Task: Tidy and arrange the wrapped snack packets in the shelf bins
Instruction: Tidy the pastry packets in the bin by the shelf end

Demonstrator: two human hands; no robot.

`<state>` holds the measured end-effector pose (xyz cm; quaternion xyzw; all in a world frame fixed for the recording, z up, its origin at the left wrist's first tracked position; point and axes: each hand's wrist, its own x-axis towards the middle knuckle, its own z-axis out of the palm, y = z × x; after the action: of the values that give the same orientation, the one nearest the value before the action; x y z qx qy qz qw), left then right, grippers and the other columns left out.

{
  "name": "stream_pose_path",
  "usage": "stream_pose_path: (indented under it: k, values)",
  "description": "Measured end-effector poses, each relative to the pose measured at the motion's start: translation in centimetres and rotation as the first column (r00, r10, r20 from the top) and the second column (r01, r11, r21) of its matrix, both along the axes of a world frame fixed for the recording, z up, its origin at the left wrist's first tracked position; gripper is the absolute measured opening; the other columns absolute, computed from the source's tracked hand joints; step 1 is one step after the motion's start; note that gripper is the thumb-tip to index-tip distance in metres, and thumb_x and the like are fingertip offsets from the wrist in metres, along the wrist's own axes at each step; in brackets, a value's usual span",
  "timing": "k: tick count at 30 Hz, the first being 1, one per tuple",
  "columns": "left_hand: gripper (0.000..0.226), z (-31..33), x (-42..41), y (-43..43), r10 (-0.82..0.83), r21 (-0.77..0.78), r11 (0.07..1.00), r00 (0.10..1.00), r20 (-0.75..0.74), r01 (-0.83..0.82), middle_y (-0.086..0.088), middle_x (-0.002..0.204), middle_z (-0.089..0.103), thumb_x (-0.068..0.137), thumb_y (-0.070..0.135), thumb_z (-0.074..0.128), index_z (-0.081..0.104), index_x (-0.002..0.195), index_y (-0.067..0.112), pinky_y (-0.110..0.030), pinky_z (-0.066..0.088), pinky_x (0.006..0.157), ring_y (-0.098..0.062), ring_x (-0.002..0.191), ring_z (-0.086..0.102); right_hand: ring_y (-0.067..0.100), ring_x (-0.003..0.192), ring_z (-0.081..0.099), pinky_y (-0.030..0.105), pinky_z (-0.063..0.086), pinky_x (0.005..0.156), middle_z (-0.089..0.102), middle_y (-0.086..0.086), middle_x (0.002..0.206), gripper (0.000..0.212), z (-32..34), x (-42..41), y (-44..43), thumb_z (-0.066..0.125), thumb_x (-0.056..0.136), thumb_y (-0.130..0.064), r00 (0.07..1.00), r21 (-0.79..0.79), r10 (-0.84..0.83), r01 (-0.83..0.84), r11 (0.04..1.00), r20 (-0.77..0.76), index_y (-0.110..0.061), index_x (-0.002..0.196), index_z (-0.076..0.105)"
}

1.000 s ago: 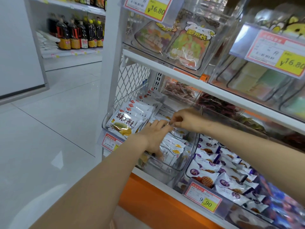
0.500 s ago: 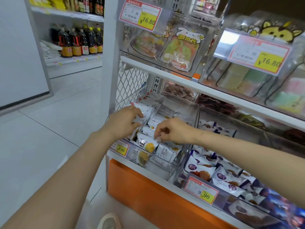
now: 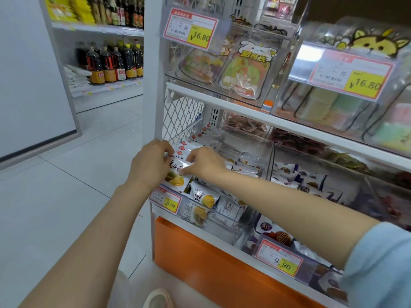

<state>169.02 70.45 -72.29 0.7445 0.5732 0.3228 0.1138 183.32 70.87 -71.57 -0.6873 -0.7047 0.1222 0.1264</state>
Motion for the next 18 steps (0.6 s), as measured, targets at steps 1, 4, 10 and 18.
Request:
stream_pose_path:
  k: [1,4,10,18]
  values:
    - [0.019,0.0,0.0,0.0,0.003,0.004,1.0,1.0,0.006,-0.003,-0.009,0.116,0.059,0.092,0.009,0.052,0.064,0.106,0.013,-0.038,0.048,0.081,-0.027,0.101,0.058,0.019,0.114,0.052,0.029,0.04,0.078,0.059,0.002,0.12,0.044,0.0,-0.3,0.1,0.076,0.075,-0.041,1.0,-0.009,-0.01,0.01,1.0,-0.014,-0.015,0.109,0.064]
    - [0.022,0.3,0.1,-0.2,-0.011,0.023,1.0,0.999,0.048,0.01,-0.01,0.117,0.058,0.091,0.004,0.05,0.064,0.107,0.01,-0.04,0.048,0.085,-0.03,0.104,0.057,0.015,0.088,0.057,0.028,0.041,0.073,0.062,-0.004,0.089,0.021,1.1,-0.1,0.0,0.079,0.075,-0.028,0.968,-0.027,-0.024,0.018,0.999,-0.249,-0.018,0.079,0.061]
    - [0.021,0.7,0.7,-0.5,-0.08,0.05,0.996,0.988,0.134,0.074,-0.01,0.116,0.055,0.091,0.006,0.052,0.062,0.108,0.011,-0.035,0.044,0.079,-0.028,0.095,0.057,0.01,0.068,0.057,0.026,0.051,0.073,0.062,-0.001,0.07,0.019,4.9,4.4,-2.1,0.074,0.078,-0.012,0.848,0.007,-0.009,0.014,1.0,-0.529,-0.016,0.067,0.06]
    - [0.016,0.3,2.8,-1.1,-0.296,-0.136,0.944,0.953,0.062,0.302,-0.005,0.104,0.062,0.092,0.013,0.055,0.06,0.107,0.014,-0.036,0.049,0.082,-0.022,0.093,0.059,-0.004,0.051,0.046,0.014,0.034,0.056,0.058,-0.016,0.057,0.004,6.1,10.0,-5.0,0.071,0.082,-0.02,0.96,-0.154,0.155,-0.194,0.969,-0.235,-0.019,0.086,0.07]
